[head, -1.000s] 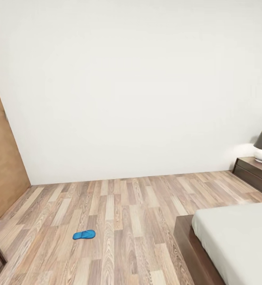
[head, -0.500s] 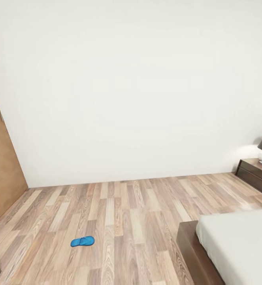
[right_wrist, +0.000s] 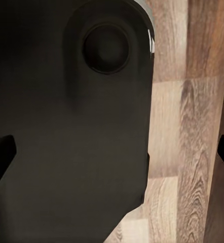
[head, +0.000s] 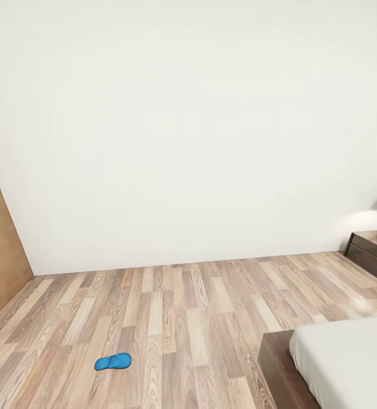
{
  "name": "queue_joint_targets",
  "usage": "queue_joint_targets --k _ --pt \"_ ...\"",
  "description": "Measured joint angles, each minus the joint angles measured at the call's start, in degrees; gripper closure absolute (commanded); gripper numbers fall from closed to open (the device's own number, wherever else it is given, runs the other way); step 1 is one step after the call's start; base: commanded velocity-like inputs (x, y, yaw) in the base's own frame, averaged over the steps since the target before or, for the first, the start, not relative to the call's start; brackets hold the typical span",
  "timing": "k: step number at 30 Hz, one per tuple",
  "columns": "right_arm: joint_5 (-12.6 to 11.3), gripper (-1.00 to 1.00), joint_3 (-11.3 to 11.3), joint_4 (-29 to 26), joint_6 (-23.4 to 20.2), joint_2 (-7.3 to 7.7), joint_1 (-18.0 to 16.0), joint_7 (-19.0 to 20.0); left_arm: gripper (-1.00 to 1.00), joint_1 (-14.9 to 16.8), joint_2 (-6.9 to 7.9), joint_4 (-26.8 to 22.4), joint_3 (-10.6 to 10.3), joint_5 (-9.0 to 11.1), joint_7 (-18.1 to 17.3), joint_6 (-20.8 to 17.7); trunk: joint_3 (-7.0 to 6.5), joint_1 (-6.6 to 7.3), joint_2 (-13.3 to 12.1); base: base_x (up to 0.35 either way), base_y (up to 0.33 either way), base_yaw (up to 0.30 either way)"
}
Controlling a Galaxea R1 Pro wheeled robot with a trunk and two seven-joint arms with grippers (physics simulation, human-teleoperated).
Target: In the bedroom, move the book from the bed onto either nightstand, and place the two sandals side by side next to the bed.
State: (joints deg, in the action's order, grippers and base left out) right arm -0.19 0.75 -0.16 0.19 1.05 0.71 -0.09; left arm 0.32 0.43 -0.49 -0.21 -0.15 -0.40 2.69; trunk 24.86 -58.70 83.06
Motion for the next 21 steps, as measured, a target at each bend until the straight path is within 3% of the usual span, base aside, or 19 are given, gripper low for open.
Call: queue_joint_targets --k 21 --pt "0.0 -1.0 0.0 -0.1 0.0 0.0 0.0 0.0 -1.0 0.0 0.0 0.0 0.0 0.0 0.0 0.0 0.0 -0.01 0.0 0.178 -0.021 0.0"
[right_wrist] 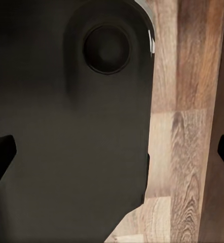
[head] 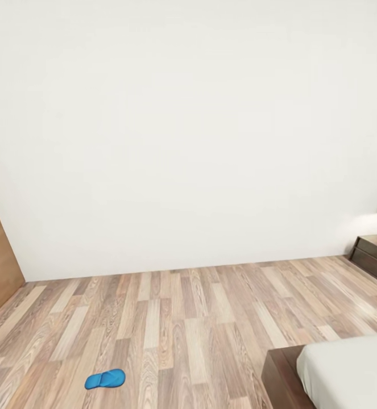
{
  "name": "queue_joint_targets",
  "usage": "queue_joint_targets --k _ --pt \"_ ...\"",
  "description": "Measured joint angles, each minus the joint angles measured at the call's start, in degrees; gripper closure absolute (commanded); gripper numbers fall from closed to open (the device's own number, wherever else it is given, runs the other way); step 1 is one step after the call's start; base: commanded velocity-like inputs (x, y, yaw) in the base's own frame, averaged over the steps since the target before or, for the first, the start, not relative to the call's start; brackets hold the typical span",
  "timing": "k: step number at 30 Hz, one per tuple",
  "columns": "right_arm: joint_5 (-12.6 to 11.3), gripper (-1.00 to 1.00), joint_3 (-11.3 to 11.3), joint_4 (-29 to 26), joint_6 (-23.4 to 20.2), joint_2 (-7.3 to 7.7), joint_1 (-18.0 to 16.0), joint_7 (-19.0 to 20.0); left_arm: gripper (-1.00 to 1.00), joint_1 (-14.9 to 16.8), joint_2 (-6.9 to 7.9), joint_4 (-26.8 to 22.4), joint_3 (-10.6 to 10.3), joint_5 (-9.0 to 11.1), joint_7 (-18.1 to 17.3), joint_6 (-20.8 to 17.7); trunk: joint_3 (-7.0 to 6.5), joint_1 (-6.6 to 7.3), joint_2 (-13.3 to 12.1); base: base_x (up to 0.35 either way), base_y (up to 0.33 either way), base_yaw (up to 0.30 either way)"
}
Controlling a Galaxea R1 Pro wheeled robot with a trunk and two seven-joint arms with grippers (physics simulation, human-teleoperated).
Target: In the bedroom, move the book from the bed onto either nightstand, and place the two sandals side by side next to the bed.
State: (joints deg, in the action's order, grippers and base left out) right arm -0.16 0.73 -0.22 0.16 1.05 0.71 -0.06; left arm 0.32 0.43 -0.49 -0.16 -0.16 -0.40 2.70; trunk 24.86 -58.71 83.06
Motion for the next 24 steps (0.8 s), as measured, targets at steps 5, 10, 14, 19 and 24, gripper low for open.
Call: queue_joint_targets --k 5,10,14,19,24 --pt "0.0 -1.0 0.0 0.0 0.0 0.0 0.0 0.0 -1.0 0.0 0.0 0.0 0.0 0.0 0.0 0.0 0.0 0.0 0.0 0.182 -0.002 0.0" --pt "0.0 -1.0 0.0 0.0 0.0 0.0 0.0 0.0 -1.0 0.0 0.0 0.0 0.0 0.0 0.0 0.2 0.0 0.0 0.0 0.19 -0.001 0.0" --pt "0.0 -1.0 0.0 0.0 0.0 0.0 0.0 0.0 -1.0 0.0 0.0 0.0 0.0 0.0 0.0 0.5 0.0 0.0 0.0 0.2 0.0 0.0" --pt "0.0 -1.0 0.0 0.0 0.0 0.0 0.0 0.0 -1.0 0.0 0.0 0.0 0.0 0.0 0.0 0.8 0.0 0.01 0.0 0.235 0.0 0.0" --pt "0.0 -1.0 0.0 0.1 0.0 0.0 0.0 0.0 -1.0 0.0 0.0 0.0 0.0 0.0 0.0 0.9 0.0 0.01 0.0 0.259 0.0 0.0"
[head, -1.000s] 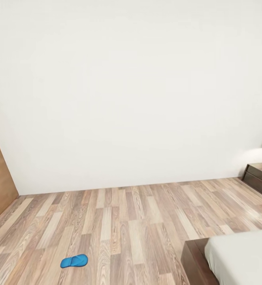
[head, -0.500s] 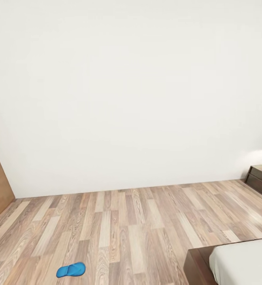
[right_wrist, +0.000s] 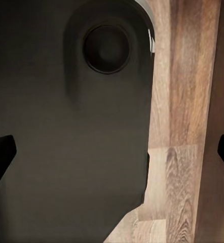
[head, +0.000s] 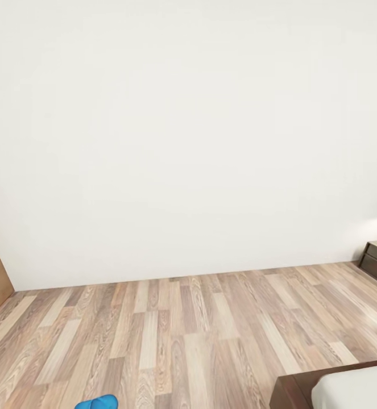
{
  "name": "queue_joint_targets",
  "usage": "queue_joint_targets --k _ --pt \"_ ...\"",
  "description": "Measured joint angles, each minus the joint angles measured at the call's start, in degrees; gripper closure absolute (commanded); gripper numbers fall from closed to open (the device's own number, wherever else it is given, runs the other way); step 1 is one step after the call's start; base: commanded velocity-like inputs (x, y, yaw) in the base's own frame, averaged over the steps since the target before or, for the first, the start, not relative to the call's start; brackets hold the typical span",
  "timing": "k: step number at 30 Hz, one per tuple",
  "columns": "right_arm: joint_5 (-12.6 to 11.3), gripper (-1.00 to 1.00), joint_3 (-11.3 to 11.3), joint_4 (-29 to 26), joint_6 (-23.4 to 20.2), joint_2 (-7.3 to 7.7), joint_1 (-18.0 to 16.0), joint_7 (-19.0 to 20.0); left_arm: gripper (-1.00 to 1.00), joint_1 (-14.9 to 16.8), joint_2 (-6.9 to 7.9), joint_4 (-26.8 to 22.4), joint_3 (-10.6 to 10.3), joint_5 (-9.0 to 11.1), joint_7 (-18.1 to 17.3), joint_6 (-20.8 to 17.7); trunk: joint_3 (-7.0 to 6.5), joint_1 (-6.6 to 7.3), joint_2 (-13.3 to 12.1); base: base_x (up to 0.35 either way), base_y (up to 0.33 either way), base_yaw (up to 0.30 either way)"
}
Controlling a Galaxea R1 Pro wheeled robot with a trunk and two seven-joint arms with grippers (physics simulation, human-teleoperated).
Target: In the bedroom, move the book from the bed onto either nightstand, and place the two sandals side by side next to the bed.
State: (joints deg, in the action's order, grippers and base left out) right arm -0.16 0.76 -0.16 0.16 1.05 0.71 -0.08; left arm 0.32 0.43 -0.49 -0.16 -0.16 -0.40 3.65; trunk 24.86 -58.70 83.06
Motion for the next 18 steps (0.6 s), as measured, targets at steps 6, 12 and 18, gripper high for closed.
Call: queue_joint_targets --k 6,12,18 --pt "0.0 -1.0 0.0 0.0 0.0 0.0 0.0 0.0 -1.0 0.0 0.0 0.0 0.0 0.0 0.0 0.1 0.0 0.0 0.0 0.234 0.0 0.0" --pt "0.0 -1.0 0.0 0.0 0.0 0.0 0.0 0.0 -1.0 0.0 0.0 0.0 0.0 0.0 0.0 0.1 0.0 -0.01 0.0 0.202 0.0 0.0" --pt "0.0 -1.0 0.0 0.0 0.0 0.0 0.0 0.0 -1.0 0.0 0.0 0.0 0.0 0.0 0.0 0.1 0.0 -0.01 0.0 0.201 0.0 0.0"
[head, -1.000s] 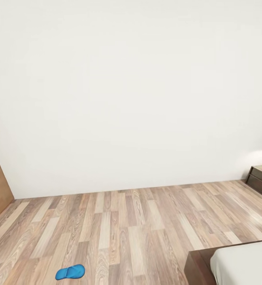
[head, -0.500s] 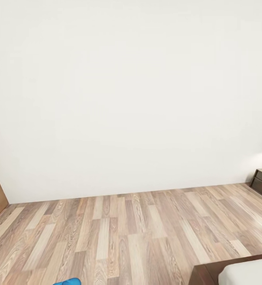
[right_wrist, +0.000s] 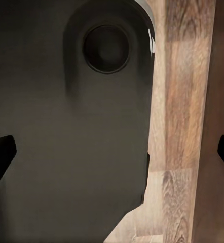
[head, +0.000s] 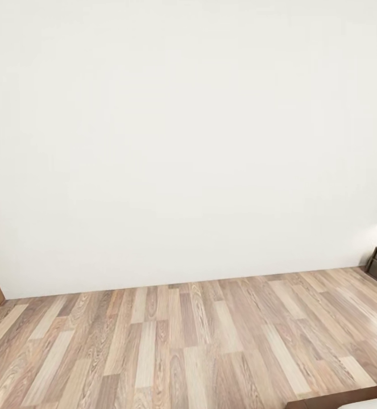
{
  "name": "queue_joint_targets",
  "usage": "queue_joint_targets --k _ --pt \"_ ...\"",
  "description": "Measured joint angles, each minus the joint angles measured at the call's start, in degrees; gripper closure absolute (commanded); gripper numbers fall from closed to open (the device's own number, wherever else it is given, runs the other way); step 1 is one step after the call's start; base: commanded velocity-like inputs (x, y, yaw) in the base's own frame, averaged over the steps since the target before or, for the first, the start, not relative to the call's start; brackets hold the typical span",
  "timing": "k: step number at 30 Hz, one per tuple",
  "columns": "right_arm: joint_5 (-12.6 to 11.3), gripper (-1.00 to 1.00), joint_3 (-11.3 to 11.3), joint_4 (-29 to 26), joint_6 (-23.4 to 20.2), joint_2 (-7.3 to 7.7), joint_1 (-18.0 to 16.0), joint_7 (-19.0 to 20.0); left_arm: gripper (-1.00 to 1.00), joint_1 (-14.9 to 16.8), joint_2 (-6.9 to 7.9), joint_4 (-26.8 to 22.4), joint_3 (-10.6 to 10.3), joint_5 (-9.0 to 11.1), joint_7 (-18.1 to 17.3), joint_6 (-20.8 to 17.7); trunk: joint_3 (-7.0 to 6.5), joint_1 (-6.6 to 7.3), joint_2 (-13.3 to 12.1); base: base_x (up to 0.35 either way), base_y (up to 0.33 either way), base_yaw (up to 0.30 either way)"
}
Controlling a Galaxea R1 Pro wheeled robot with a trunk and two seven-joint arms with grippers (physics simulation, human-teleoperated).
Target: In the bedroom, move the book from the bed onto either nightstand, and place the two sandals side by side next to the bed.
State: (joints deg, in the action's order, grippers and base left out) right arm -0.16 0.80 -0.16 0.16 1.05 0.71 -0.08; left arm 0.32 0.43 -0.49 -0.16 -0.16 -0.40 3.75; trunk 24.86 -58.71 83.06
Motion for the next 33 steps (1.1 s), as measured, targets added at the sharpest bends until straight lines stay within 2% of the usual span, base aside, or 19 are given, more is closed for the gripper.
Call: queue_joint_targets --k 33 --pt "0.0 -1.0 -0.1 0.0 0.0 -0.08 0.0 0.0 -1.0 0.0 0.0 0.0 0.0 0.0 0.0 0.1 0.0 0.0 0.0 0.261 0.0 0.0"
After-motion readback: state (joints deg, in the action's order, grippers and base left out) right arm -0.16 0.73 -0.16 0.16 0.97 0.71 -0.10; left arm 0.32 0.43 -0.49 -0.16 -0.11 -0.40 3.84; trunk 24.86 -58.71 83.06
